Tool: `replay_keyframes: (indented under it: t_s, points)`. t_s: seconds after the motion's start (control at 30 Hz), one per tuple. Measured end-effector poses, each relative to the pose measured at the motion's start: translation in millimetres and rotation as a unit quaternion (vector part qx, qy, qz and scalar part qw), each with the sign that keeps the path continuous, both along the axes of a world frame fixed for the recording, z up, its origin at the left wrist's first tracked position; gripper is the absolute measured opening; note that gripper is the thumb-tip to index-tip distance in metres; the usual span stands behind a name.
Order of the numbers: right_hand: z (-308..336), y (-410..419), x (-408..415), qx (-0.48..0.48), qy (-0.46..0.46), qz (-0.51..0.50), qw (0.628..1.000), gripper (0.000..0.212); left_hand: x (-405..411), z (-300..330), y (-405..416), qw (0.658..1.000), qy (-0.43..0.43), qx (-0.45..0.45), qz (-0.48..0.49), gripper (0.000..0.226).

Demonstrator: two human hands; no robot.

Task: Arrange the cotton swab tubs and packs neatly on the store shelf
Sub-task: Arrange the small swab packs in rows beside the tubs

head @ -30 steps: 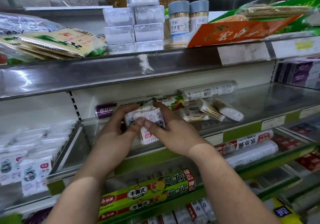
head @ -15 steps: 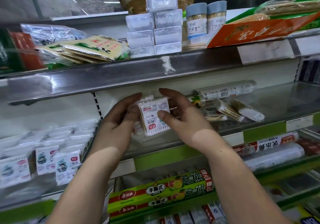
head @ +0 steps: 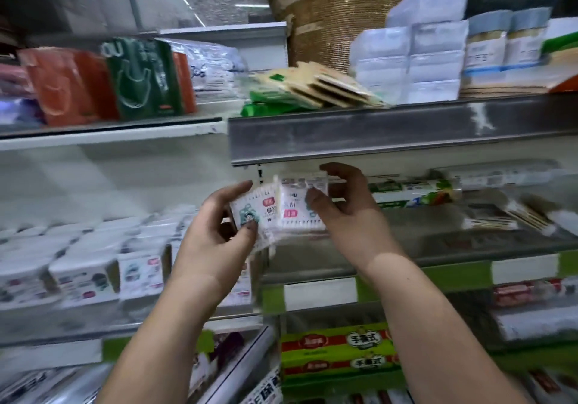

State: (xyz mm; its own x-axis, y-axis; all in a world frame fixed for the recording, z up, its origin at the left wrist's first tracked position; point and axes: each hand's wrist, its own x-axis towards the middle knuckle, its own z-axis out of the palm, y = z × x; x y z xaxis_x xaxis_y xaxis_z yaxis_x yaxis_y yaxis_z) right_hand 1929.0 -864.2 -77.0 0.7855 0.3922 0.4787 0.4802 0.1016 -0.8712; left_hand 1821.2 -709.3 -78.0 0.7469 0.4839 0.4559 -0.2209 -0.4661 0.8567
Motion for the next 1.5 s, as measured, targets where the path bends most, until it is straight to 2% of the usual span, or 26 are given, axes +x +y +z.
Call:
replay_keyframes:
  t_s: [0.07, 0.17, 0.3, 0.37, 0.57, 0.7, 0.87, 0.97, 1.03, 1.2, 1.3, 1.4, 1.5]
  points:
    - [3, 32, -18, -0.050, -0.026, 0.011, 0.998, 0.038, -16, 1, 25, 1.000, -0.001, -0.005, 0.007, 0.048]
    - [8, 56, -36, -0.117, -0.061, 0.027, 0.991, 0.057, -24, -2, 45, 1.000, -0.003, -0.008, 0.014, 0.046]
    - [10, 95, -55, -0.138, -0.075, 0.086, 0.984, 0.079, -47, -7, 91, 0.999, -0.005, -0.041, 0.031, 0.046]
    - [9, 112, -61, -0.150, -0.073, 0.079, 0.983, 0.086, -57, -9, 109, 0.998, -0.010, -0.048, 0.029, 0.046]
    - [8, 147, -80, -0.166, -0.063, 0.010, 0.984, 0.071, -81, -17, 153, 0.997, -0.006, -0.020, 0.076, 0.047]
    - [6, 157, -84, -0.169, -0.073, -0.017, 0.983, 0.074, -87, -22, 174, 0.994, -0.015, -0.023, 0.107, 0.041]
    - [-4, 167, -89, -0.178, -0.096, -0.079, 0.976, 0.060, -92, -30, 184, 0.996, 0.014, -0.004, 0.088, 0.052]
    - [-5, 170, -90, -0.204, -0.109, -0.081, 0.969, 0.038, -93, -32, 186, 0.993, 0.048, 0.038, 0.105, 0.047]
    - [-5, 173, -92, -0.229, -0.129, -0.076, 0.962, 0.033, -94, -35, 191, 0.988, 0.067, 0.069, 0.118, 0.041]
    - [-5, 176, -92, -0.332, -0.193, -0.099, 0.918, 0.071, -95, -41, 193, 0.983, 0.114, 0.128, 0.072, 0.039]
    - [-6, 181, -92, -0.367, -0.199, -0.114, 0.901, 0.058, -92, -45, 193, 0.951, 0.168, 0.241, 0.091, 0.037]
    - [-11, 189, -90, -0.443, -0.233, -0.108, 0.859, 0.045, -90, -49, 191, 0.908, 0.179, 0.348, 0.151, 0.038]
    - [-21, 198, -89, -0.468, -0.260, -0.114, 0.837, 0.041, -89, -48, 189, 0.874, 0.189, 0.401, 0.202, 0.039]
